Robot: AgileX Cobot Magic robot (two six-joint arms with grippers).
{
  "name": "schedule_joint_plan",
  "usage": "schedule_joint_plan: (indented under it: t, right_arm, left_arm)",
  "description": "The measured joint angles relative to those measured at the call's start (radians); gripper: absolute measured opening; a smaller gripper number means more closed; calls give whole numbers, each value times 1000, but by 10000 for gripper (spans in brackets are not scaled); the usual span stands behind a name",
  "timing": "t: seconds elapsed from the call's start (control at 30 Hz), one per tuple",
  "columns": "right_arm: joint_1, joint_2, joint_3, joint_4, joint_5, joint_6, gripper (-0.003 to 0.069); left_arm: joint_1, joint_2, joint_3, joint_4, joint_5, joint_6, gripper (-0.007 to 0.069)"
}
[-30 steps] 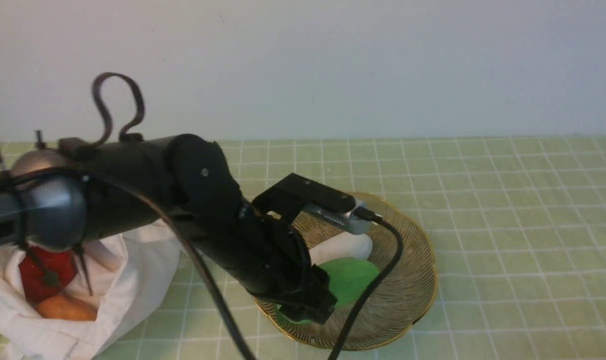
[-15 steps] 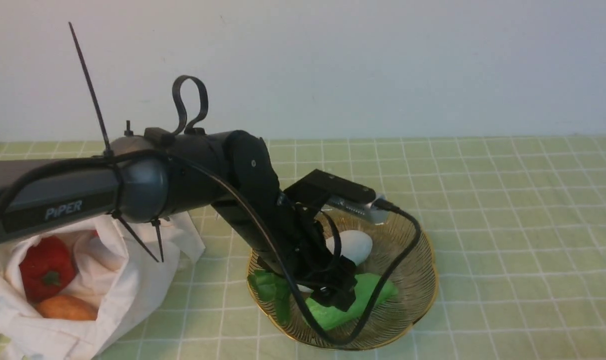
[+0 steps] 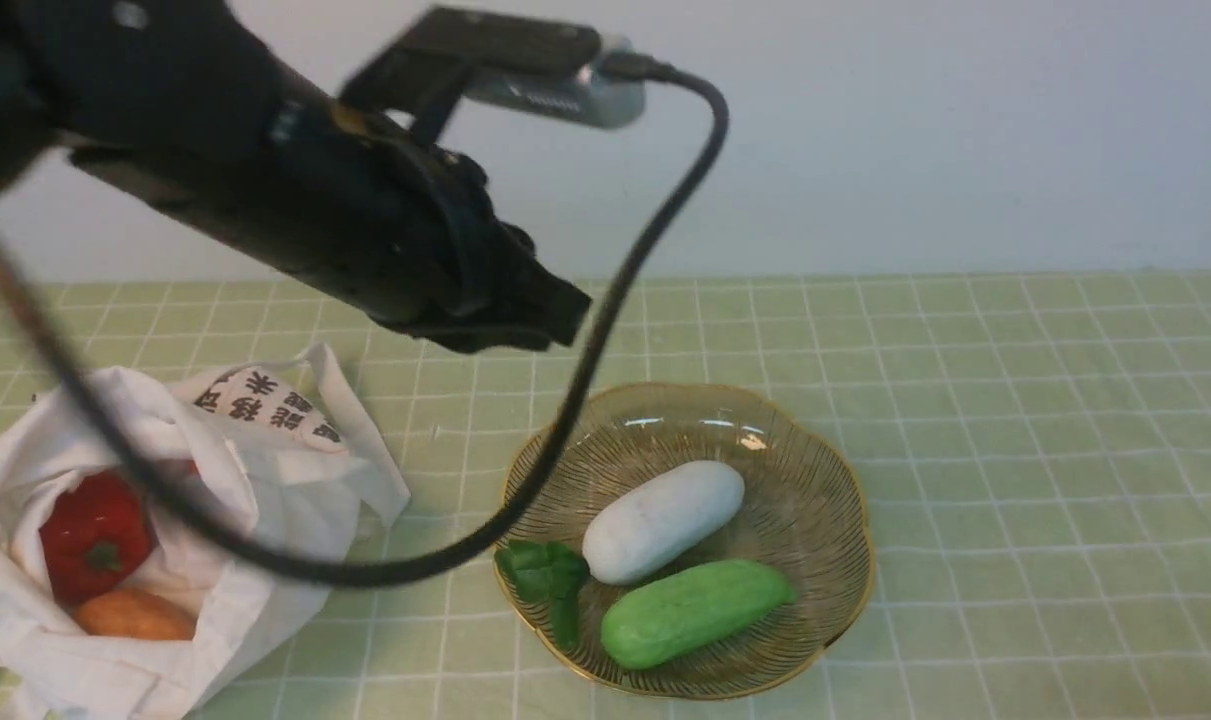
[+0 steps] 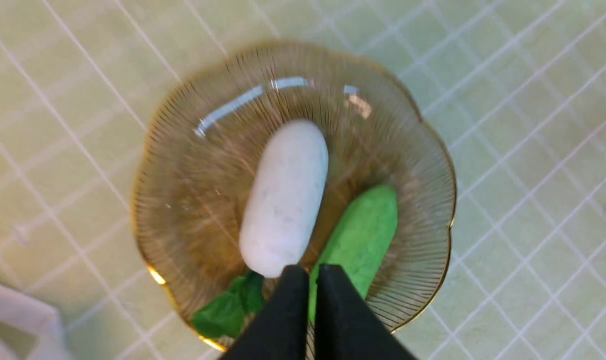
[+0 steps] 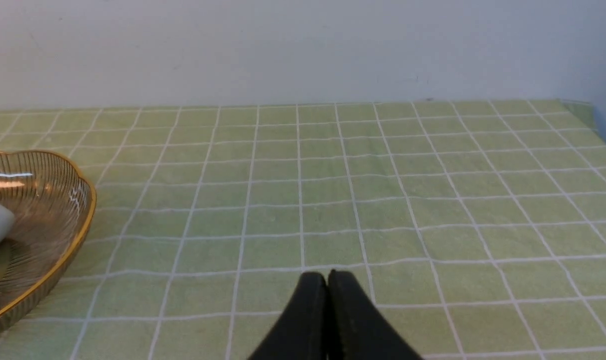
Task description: Take vegetables from bag on green coffee tablecloth place on plate.
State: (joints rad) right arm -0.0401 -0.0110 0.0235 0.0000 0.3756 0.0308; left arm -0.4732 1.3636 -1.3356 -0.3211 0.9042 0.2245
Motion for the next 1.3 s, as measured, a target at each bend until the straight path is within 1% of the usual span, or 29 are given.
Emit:
schedule_joint_plan:
  t: [0.07,0.1,0.17,0.23,0.27,0.33,0.4,0.47,0.63,0.8,1.03,1.17,1.23,1.3]
  right_arm:
    - [0,0,0,0,0,0,-16]
    - [0,0,0,0,0,0,-16]
    - [0,0,0,0,0,0,-16]
    - [0,0,0,0,0,0,-16]
    - [0,0,0,0,0,0,-16]
    - [0,0,0,0,0,0,-16]
    - [0,0,0,0,0,0,-16]
    - [0,0,0,0,0,0,-16]
    - [0,0,0,0,0,0,-16]
    - [0,0,0,0,0,0,-16]
    - [0,0,0,0,0,0,-16]
    - [0,0,0,0,0,0,-16]
    - [0,0,0,0,0,0,-16]
    - [0,0,0,0,0,0,-16]
  left_arm:
    - [0,-62,32,10,-21,-13,-5]
    - [0,-157,87,26,-63,-35,-5]
    - [2,-262,156,44,-129,-57,-5]
    - [2,-314,208,54,-164,-65,-5]
    - [2,-402,282,61,-236,-76,-5]
    - [2,-454,339,62,-285,-77,-5]
    - [2,-547,456,62,-367,-79,-5]
    - [2,-592,507,60,-391,-79,-5]
    - [2,-673,590,46,-392,-80,-5]
    - [2,-679,600,46,-360,-80,-5]
    - [2,-684,600,56,-352,-20,-5]
    - [2,-687,600,101,-372,-4,-5]
    - [2,-699,604,152,-381,-10,-5]
    - [6,-741,628,233,-398,-53,-5]
